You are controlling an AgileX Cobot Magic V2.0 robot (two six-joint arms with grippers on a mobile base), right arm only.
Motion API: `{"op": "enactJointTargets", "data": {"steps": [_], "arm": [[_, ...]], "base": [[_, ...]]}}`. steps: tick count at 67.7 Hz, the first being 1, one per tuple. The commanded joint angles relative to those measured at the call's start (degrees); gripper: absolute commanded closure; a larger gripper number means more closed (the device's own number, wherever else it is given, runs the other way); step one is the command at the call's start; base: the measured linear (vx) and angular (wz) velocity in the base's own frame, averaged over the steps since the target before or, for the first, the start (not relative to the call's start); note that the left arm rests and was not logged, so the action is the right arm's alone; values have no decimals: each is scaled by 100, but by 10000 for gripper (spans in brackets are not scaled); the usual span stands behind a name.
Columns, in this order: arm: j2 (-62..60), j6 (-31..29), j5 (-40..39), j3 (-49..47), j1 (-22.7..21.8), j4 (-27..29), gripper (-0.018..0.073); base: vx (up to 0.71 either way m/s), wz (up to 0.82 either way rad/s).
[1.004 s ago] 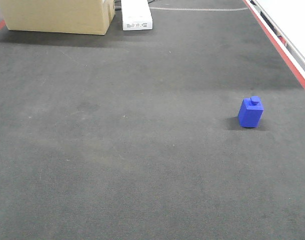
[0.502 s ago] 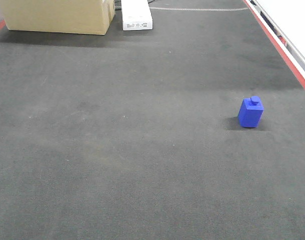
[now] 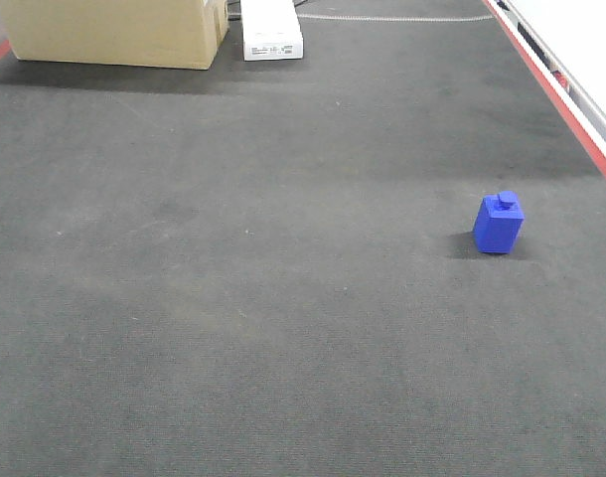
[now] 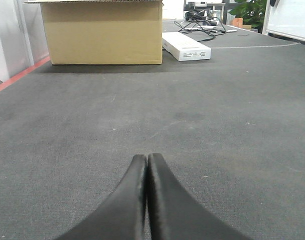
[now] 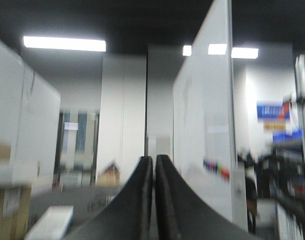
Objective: Pour parts from conveyor to right shelf
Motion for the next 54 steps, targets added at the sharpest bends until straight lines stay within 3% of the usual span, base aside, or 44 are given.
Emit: {"op": "enactJointTargets", "data": {"steps": [1,8,24,41,54], "arm": [[219,-41,-345,-781,-32,0,562],[740,-41,138,-1480,-32,-30,562],[2283,-46,2183,-2667,-32,-36,562],[3874,-41,2072,-2701,-32,0,558],[4558,-47,2505,-2701,-32,113,531]], "base": [[0,0],[0,0],[0,0],[0,0],[0,0]]}}
